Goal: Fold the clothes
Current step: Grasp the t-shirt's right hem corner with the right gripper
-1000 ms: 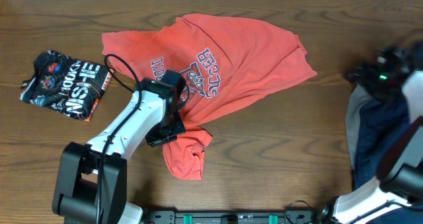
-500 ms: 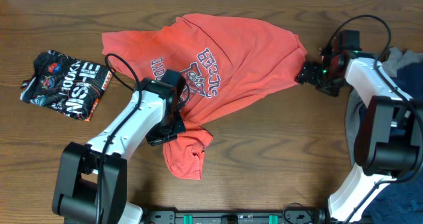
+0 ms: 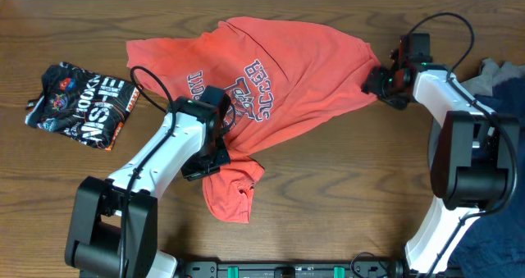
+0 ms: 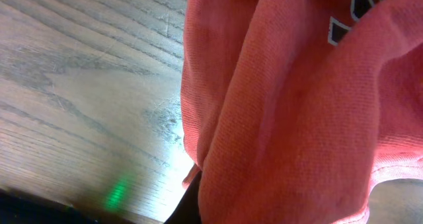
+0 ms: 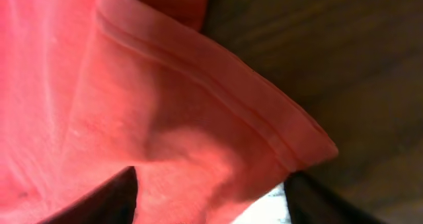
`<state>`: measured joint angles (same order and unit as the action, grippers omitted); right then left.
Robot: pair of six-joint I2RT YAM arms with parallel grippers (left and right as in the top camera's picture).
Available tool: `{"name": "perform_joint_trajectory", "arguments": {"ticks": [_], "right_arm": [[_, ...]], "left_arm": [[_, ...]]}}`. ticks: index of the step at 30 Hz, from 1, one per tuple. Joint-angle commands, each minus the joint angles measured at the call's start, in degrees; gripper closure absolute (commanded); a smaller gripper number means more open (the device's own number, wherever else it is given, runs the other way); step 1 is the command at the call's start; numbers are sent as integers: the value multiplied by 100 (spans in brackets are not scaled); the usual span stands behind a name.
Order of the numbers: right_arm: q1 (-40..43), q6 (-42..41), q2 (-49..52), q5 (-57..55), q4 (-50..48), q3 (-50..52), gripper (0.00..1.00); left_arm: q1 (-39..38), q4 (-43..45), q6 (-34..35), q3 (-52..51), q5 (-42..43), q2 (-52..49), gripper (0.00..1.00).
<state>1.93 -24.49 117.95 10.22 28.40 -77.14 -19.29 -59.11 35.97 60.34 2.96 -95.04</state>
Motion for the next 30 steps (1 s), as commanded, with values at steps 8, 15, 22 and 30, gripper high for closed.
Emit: {"name": "perform_joint_trajectory", "arguments": {"ticks": [8,15,22,30], "right_arm": [[33,-184,352,-227,186,118,99],[389,-63,-525,-1102,1770,105,99],[876,-114,-1628,-2688,3185,107,99],[1051,-48,-1781,-2885,3434,107,99]], "left_arm": [[20,-11,-39,-55,-109,33,94],[20,-83,-39,-55,-105,33,94],[20,-337,-37,-55,-81,33,41],[20,-485,-37,-105,282,33,25]]}}
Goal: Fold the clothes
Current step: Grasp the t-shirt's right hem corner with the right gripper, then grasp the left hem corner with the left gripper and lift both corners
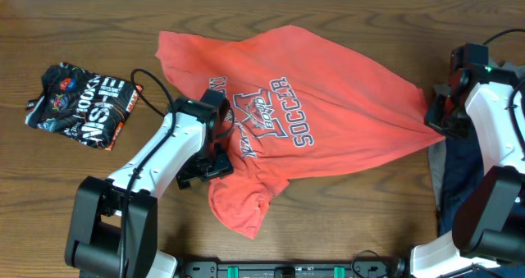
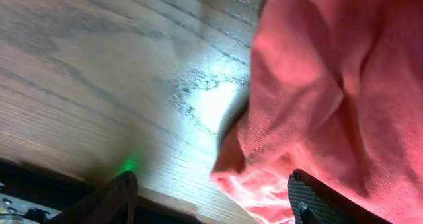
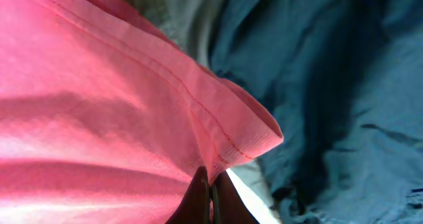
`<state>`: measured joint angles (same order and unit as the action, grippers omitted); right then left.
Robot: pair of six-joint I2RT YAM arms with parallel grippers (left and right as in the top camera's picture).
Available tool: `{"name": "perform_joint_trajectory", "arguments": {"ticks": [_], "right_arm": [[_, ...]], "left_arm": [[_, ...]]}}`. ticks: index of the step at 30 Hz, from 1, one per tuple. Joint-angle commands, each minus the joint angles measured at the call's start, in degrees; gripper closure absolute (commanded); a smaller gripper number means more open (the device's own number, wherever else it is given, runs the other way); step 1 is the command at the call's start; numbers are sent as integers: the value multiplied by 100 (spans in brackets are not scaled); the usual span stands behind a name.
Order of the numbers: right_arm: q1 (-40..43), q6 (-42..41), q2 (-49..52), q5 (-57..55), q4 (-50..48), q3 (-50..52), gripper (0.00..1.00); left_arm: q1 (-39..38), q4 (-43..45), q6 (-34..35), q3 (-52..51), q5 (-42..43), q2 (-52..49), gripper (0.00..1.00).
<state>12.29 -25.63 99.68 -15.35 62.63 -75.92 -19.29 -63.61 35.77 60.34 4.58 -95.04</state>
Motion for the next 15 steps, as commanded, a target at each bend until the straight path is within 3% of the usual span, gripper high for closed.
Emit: {"name": "perform_joint_trajectory", "arguments": {"ticks": [1,7,15], "right_arm": [[17,81,46,-328,11,-13,99],[17,105,46,-328,0,-13,99],[17,105,46,-328,7,-15,99]], "left_arm": [[20,-35,-17,-136,120,33,25],[20,446,-48,-527,238,33,25],[20,2430,-807,-1593,1788,33,28]]}}
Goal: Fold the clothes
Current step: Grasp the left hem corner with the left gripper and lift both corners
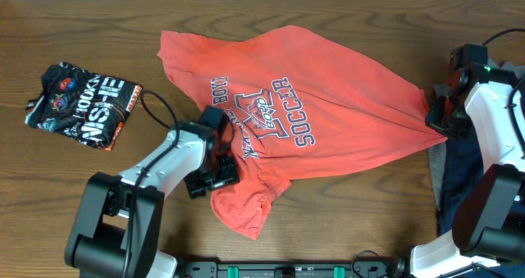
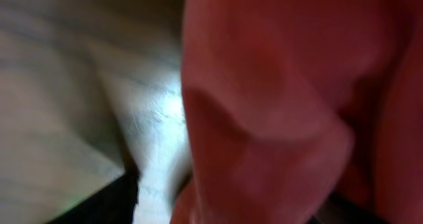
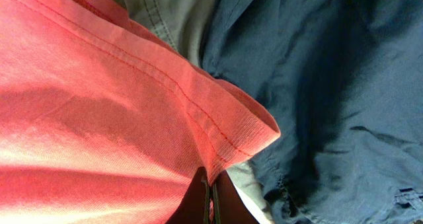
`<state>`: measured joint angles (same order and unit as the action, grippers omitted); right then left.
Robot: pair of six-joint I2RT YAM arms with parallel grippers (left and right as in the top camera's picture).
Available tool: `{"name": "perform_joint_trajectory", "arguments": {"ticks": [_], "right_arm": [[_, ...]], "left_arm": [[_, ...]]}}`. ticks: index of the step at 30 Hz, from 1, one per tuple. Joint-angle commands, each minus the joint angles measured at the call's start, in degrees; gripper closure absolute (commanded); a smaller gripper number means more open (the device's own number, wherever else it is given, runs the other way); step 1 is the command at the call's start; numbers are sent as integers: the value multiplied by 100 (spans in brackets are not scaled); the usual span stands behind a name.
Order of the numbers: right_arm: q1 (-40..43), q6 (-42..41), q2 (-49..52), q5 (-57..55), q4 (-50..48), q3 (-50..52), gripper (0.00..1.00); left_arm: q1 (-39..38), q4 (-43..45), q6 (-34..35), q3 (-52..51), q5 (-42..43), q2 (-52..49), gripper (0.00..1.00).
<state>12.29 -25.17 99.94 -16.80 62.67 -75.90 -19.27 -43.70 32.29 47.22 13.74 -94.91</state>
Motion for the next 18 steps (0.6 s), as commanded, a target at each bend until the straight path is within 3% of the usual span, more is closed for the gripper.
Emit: {"name": "perform_joint_trajectory", "arguments": {"ticks": [1,4,5,7,15,18], "right_arm": [[17,59,20,-184,0,-17,99],[17,59,20,-184,4,-17,99],[17,59,20,-184,4,-15,99],[17,59,20,-184,4,-15,99],[17,103,20,-48,39,-15,99],[17,603,11,557,35,-17,99]], "left_arm": [[17,527,-503,-313,997,20,31],[17,588,-509,-323,1128,20,53],[17,579,-509,-323,1137,20,70],[17,509,-509,-321,1137,22,94],[227,-291,-1019,-55,1119,260,94],[590,-785,-1320,219,1113,675,94]]}}
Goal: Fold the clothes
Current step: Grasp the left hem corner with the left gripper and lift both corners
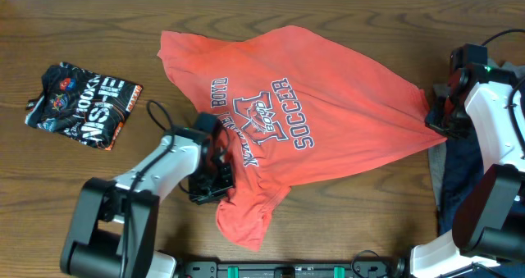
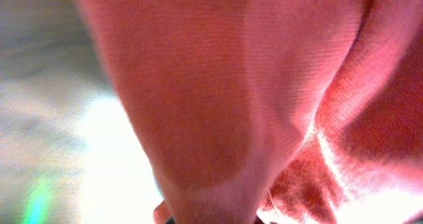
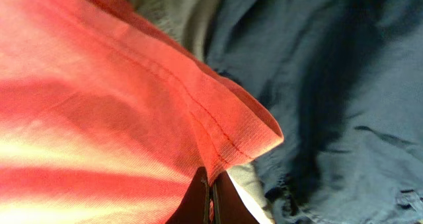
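An orange T-shirt [image 1: 328, 122] with a "BOYD SOCCER" print lies spread across the wooden table [image 1: 369, 221], its lower left part bunched. My right gripper [image 1: 433, 120] is shut on the shirt's right hem corner. In the right wrist view the gripper [image 3: 210, 184] has its thin fingers pressed together on the hem [image 3: 231, 135]. My left gripper [image 1: 212, 180] sits at the bunched lower left edge. In the blurred left wrist view orange cloth [image 2: 231, 85] fills the frame, and the gripper [image 2: 213, 219] shows only as dark finger tips close on either side of a fold.
A folded black printed shirt [image 1: 82, 104] lies at the far left. A pile of blue clothes [image 1: 459, 188] sits at the right edge under my right arm, and in the right wrist view blue fabric [image 3: 330, 85] lies just beyond the held hem.
My left gripper's fingers now stand closer together on a fold of orange cloth, and the bunched lower flap lies slightly nearer the front edge. The right gripper holds the hem in the same place.
At first both grippers held the crumpled shirt, the right near the table's middle right. Then the right gripper was at the far right with the shirt stretched out, and the left stood open beside the bunched edge. The left was then around a fold, and now grips it.
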`<state>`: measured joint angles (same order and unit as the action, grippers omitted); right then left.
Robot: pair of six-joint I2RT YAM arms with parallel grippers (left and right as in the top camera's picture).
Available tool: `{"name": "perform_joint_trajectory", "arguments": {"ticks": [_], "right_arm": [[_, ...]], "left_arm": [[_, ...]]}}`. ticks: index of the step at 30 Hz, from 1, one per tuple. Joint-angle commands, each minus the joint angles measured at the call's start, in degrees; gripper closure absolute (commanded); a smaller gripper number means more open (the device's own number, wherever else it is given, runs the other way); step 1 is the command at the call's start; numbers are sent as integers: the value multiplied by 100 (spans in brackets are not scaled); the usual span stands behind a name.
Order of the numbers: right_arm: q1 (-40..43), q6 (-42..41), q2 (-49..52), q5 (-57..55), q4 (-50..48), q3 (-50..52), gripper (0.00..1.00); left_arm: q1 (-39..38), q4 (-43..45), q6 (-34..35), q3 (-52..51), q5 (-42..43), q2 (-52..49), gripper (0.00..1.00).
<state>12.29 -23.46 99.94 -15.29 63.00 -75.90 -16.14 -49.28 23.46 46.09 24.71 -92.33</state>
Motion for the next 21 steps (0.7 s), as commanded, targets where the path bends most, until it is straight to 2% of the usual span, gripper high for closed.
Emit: {"name": "perform_joint_trajectory", "arguments": {"ticks": [1,8,11,16,19,21], "right_arm": [[17,555,7,546,4,-17,99],[146,944,-496,1261,118,-17,99],[299,1198,-1115,1637,118,-63,99],[455,1478,-2221,2011,173,-450,99],[455,1480,-2892,2011,168,-822,99],[455,1478,-3215,2009,170,-1047,99]], "left_arm": [[428,-404,-538,446,13,568,94],[1912,-1587,-927,1432,66,1714,94],[2446,-1827,-1204,1788,710,2107,94],[3010,-1996,-1563,2562,1884,2603,94],[3193,-1991,-1939,3220,1875,2883,94],[3270,-1987,-1934,3639,1681,3021,94]]}}
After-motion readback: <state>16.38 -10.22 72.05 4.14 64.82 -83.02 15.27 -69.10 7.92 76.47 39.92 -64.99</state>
